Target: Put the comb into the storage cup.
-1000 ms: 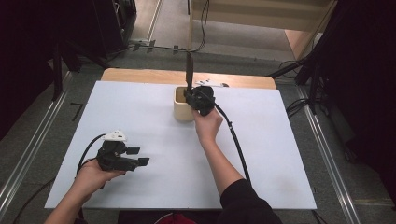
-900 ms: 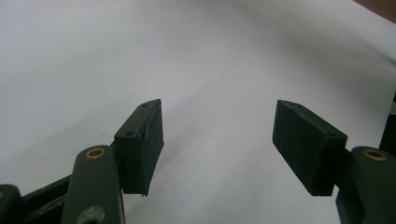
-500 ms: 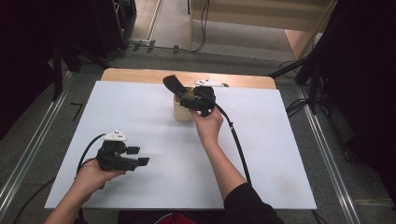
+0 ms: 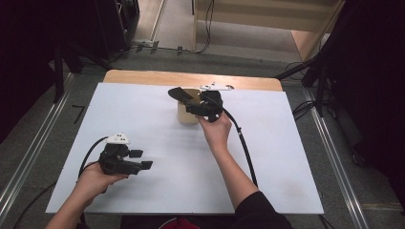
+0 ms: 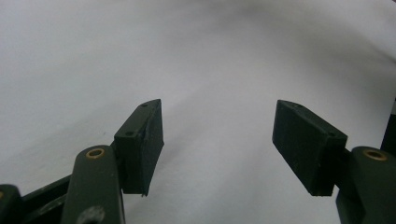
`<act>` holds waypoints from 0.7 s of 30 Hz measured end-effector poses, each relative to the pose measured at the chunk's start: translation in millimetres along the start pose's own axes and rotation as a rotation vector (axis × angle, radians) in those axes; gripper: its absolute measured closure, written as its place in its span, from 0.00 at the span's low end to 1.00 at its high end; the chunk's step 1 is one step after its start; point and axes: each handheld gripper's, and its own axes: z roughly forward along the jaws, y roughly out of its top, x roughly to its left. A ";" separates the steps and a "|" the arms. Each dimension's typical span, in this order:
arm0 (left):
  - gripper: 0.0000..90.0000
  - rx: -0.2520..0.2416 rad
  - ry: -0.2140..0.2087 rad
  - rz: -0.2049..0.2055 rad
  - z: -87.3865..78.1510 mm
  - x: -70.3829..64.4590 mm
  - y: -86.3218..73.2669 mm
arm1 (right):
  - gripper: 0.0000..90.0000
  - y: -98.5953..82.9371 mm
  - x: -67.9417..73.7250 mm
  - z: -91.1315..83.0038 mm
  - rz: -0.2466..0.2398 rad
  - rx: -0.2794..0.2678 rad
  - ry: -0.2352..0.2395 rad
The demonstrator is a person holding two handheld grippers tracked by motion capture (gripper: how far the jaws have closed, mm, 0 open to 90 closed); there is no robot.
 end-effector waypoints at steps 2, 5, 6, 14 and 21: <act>0.39 0.000 0.000 0.000 -0.1 0.0 0.0 | 0.23 -1.1 0.5 -2.1 -0.005 0.005 0.003; 0.39 -0.002 0.001 -0.002 -0.2 0.0 0.0 | 0.23 -2.6 0.9 -4.7 -0.017 0.018 0.000; 0.39 -0.002 0.002 0.000 -0.2 0.1 0.0 | 0.23 -3.1 0.7 -5.3 -0.018 0.020 -0.001; 0.39 0.002 0.003 0.000 -0.6 1.0 -0.3 | 0.23 -9.3 0.1 -11.5 -0.017 0.061 0.034; 0.39 0.002 0.008 -0.008 -0.6 1.3 -0.2 | 0.23 -14.4 2.0 -18.9 -0.030 0.082 0.045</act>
